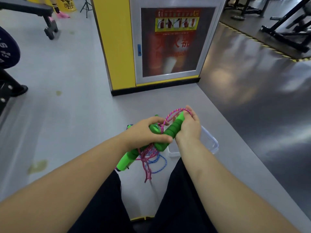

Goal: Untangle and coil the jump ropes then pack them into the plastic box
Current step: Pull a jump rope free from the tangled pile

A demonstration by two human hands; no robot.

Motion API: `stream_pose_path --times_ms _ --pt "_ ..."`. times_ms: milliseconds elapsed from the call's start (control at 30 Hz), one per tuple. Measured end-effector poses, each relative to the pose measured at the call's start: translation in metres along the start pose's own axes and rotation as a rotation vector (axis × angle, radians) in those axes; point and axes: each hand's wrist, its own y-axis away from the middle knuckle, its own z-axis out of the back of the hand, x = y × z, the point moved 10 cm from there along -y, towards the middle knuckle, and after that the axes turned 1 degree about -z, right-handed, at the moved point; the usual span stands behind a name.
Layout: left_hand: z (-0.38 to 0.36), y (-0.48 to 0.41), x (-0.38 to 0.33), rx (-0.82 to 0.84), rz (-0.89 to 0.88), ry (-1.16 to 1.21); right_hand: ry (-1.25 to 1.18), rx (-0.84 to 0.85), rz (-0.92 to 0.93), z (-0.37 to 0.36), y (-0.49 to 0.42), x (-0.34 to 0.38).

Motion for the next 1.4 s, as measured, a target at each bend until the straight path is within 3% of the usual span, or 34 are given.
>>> stream_pose_path --times_ms 100,200,267,433,500,600,667,767,867,1000,1200,1300,1400 --pt "0.010 -0.004 0.001 -0.129 0.014 -0.051 -0.194 0.203 -0.145 -0.021 0.009 -0.012" --pt "0.020 -0.004 0.002 -0.205 0.016 0.027 -0.164 0.274 -0.225 -0.023 0.012 -0.020" --pt "0.019 -0.002 -0.003 -0.173 -0.011 -0.045 -0.090 0.307 -0.250 -0.018 0.009 -0.024" --pt "0.015 0.004 -0.005 -0.072 -0.034 -0.232 0.338 0.690 -0.299 -0.031 0.020 -0.031" --pt "0.025 0.005 0.001 -0.055 0.000 -0.177 0.428 0.550 -0.115 -0.021 -0.001 -0.004" --pt "0.074 0.008 0.042 -0.225 0.158 0.183 0.569 0.175 0.320 0.011 -0.034 0.074" --pt "0.105 0.015 0.078 -0.348 0.270 0.386 0.741 0.055 0.518 0.028 -0.043 0.110" --pt "0.141 0.028 0.112 -0.595 0.309 0.658 0.954 0.017 0.580 0.042 -0.053 0.122" --pt "0.160 0.031 0.112 -0.741 0.219 0.810 1.052 0.224 0.461 0.033 -0.054 0.096" --pt "0.156 0.021 0.065 -0.596 0.021 0.749 1.099 0.455 0.204 0.026 -0.037 0.049" --pt "0.121 0.018 -0.023 -0.109 -0.192 0.544 1.288 0.612 0.018 0.019 -0.035 0.007" --pt "0.118 0.019 -0.055 -0.052 -0.260 0.514 1.402 0.707 -0.079 0.004 -0.028 -0.013" --pt "0.112 0.016 -0.070 -0.028 -0.290 0.486 1.522 0.799 -0.047 -0.010 -0.021 -0.029"
